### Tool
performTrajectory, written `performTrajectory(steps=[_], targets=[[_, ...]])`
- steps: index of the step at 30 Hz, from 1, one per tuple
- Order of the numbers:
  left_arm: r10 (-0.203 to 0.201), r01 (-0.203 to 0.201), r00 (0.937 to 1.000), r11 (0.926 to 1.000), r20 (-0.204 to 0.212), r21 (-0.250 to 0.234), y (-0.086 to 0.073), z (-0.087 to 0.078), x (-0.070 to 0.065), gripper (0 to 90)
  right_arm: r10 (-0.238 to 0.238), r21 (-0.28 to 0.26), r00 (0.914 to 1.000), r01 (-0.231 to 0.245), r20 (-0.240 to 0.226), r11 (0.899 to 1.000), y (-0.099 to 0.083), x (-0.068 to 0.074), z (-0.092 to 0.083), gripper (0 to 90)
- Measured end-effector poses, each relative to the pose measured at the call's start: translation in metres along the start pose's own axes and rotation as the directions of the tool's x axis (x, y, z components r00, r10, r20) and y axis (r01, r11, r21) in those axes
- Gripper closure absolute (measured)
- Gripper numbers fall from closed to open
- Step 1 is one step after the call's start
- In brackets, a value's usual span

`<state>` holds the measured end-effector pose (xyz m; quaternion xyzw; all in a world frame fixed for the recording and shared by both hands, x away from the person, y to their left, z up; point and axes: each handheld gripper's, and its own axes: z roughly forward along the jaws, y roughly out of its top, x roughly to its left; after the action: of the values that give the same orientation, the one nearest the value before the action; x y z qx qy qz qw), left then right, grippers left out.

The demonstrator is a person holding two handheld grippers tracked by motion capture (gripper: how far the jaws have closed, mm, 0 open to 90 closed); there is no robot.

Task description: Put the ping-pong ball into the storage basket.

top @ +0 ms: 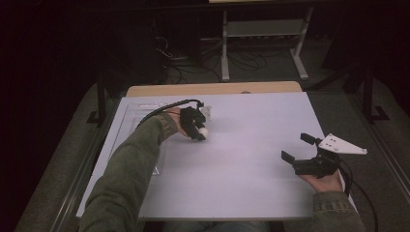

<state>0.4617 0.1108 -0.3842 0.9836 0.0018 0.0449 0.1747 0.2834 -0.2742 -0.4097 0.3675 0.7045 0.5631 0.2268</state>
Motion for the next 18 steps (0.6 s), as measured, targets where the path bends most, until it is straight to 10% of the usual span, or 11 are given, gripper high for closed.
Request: performTrajectory(steps=[18], targets=[[0.004, -0.004, 0.9999, 1.0000, -0.012, -0.008, 0.002, -0.024, -0.004, 50.7, -0.003, 0.003, 1.0000, 0.003, -0.005, 1.000, 0.000, 0.001, 0.001, 0.0]])
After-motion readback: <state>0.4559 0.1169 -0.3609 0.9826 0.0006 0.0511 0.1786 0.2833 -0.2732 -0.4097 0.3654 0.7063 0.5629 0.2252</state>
